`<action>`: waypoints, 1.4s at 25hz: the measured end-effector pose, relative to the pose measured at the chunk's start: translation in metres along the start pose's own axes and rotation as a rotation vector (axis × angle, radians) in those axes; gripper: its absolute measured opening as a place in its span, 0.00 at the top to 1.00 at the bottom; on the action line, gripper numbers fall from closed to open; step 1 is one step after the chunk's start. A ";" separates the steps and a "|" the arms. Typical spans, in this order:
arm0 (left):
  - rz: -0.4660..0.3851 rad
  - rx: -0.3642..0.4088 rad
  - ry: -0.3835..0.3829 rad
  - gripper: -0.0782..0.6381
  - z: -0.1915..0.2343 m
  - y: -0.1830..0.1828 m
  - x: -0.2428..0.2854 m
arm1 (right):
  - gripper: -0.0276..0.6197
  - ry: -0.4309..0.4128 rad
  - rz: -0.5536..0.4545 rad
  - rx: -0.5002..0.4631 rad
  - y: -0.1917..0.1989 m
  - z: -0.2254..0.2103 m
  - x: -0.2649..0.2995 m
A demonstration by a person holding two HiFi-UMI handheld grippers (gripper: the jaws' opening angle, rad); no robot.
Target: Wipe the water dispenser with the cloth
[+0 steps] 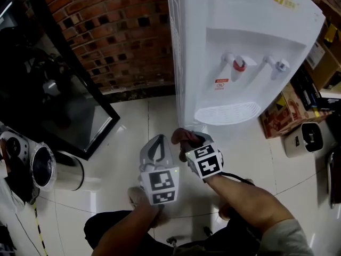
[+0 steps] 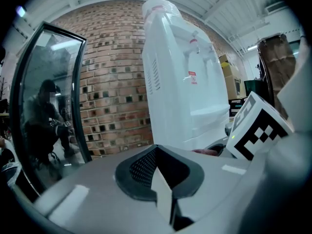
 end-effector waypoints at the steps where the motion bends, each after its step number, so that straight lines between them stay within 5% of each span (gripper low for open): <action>1: -0.004 0.003 0.009 0.89 -0.004 -0.001 0.001 | 0.82 0.005 0.000 0.002 0.002 -0.003 -0.004; 21: -0.012 0.011 0.301 0.89 -0.164 -0.020 -0.009 | 0.82 0.355 -0.034 0.225 0.059 -0.129 -0.131; 35: 0.038 -0.006 0.407 0.89 -0.214 -0.014 -0.008 | 0.82 0.412 -0.010 0.258 0.072 -0.162 -0.142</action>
Point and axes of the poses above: the fingertips, and each gripper's own axes: x forward along the fingers, z to its left, y out of its underside, the point moved 10 cm from there along -x, backward along the fingers, and after that the axes turned 14 degrees about -y, right-handed, at the moved point
